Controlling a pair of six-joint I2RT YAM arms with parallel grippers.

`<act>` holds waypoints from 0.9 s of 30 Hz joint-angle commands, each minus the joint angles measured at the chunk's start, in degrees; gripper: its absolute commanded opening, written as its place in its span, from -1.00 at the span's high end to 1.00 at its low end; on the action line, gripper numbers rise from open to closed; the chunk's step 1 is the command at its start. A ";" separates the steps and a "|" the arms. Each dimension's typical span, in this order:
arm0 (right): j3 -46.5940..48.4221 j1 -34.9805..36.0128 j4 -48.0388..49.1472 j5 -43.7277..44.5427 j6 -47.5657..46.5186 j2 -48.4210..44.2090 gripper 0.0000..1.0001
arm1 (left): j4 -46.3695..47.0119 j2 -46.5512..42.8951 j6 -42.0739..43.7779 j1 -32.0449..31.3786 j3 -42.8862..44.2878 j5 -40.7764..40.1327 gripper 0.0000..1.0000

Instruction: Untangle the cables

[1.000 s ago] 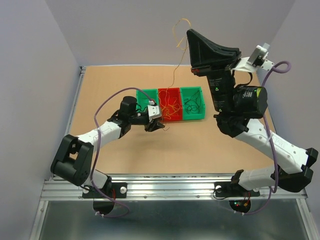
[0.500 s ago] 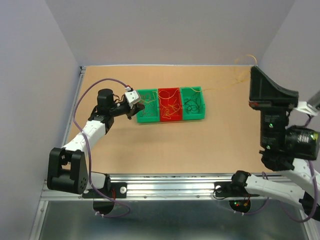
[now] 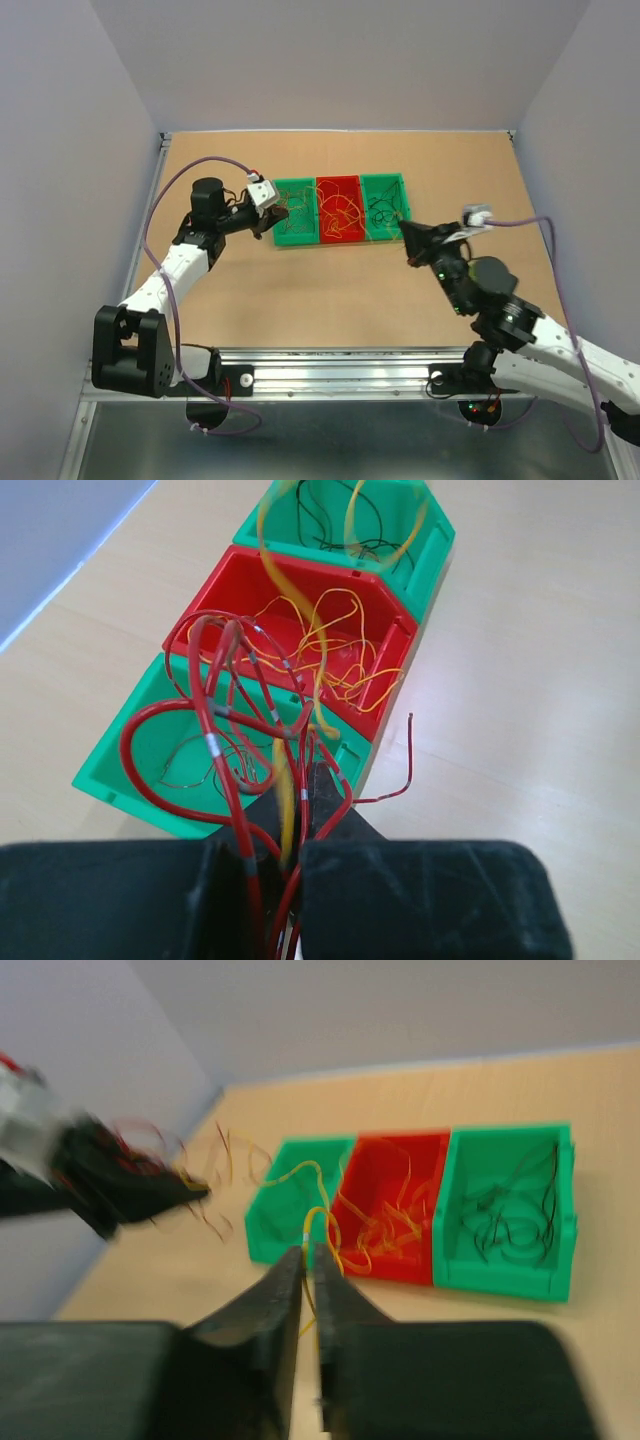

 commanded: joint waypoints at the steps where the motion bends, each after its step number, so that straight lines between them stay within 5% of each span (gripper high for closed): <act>1: -3.91 0.42 -7.98 -9.41 3.29 7.17 0.57 | -1.75 -4.56 5.19 -0.44 -0.21 5.17 1.00; 4: -3.66 0.42 -8.16 -15.47 1.81 13.83 -0.33 | -4.04 -4.92 7.66 -2.89 -0.47 4.75 1.00; 7: -1.81 0.42 -4.84 -17.07 -1.35 18.50 -0.56 | -5.54 -5.62 10.65 -6.22 -1.18 2.38 1.00; 19: -3.30 0.42 13.54 -32.89 -13.66 31.17 -0.63 | -8.97 -9.31 12.69 -9.32 -1.18 0.62 1.00; 27: 0.90 0.42 12.16 -26.06 -9.65 42.33 -0.86 | 1.21 -13.70 2.07 -8.62 -3.98 -12.29 1.00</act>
